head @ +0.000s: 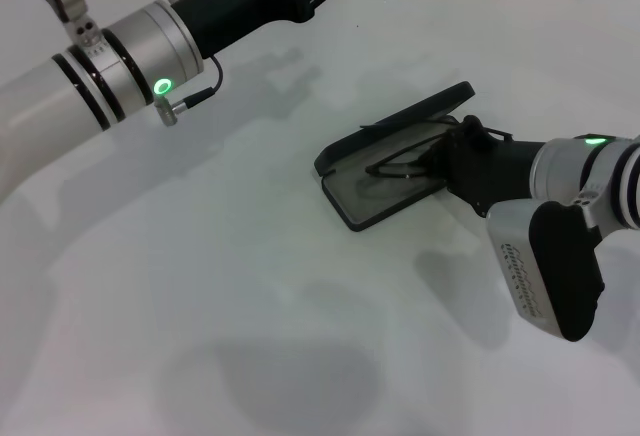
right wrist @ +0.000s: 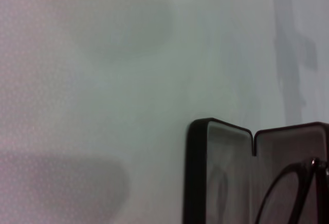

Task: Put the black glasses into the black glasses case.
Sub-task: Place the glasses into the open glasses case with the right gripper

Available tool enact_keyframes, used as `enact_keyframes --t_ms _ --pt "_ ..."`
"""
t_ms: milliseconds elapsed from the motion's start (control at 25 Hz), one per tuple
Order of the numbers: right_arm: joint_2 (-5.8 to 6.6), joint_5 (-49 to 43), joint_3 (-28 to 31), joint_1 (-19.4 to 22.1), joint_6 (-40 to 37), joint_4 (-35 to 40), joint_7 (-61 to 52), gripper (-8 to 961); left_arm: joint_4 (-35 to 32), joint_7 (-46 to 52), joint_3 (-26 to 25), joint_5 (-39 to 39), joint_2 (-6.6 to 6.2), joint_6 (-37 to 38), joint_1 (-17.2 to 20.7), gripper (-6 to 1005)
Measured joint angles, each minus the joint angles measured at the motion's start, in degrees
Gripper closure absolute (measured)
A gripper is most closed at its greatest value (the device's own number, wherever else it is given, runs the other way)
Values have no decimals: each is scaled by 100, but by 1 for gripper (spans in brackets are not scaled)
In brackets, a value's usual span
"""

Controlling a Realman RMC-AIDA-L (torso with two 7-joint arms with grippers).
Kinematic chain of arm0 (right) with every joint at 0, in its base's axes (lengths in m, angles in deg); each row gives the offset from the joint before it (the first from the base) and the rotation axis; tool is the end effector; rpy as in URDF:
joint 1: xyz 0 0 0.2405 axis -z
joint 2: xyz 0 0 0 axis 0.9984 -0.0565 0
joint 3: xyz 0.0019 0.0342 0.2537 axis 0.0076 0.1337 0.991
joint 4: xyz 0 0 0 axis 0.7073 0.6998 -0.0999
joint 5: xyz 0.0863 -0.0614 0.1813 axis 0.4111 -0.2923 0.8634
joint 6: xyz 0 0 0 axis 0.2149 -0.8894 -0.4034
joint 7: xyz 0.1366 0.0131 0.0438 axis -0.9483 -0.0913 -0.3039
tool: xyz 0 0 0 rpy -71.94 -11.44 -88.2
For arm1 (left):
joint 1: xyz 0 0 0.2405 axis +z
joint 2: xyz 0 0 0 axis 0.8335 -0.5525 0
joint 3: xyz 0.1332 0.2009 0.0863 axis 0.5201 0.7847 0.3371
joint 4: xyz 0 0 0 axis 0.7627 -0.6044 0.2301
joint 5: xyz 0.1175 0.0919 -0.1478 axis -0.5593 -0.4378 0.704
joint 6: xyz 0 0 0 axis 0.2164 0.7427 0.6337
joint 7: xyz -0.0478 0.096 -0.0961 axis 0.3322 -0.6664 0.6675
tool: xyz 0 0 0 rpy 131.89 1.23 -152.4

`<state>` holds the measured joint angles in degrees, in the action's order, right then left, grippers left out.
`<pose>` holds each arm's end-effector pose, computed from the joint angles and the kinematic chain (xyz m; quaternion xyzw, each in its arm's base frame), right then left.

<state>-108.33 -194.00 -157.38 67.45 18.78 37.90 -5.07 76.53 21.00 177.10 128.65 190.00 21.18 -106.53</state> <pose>0.1875 0.3474 -0.0753 -0.8417 -0.4448 -0.1677 0.2561 -0.1937 0.4066 -0.0317 -0.8430 -0.2063 -0.4118 0.2779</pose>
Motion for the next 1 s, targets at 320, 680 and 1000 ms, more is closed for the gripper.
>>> enact_keyframes --t_ms 320,680,1000 --pt "11 72 -196 130 -19 197 25 846 10 0 0 -1 -7 0 101 554" --pt "21 66 -254 197 -212 261 43 846 2 -77 0 -10 -9 0 103 555" --pt "18 16 -146 139 -222 131 22 846 0 -79 0 -6 -2 0 68 555"
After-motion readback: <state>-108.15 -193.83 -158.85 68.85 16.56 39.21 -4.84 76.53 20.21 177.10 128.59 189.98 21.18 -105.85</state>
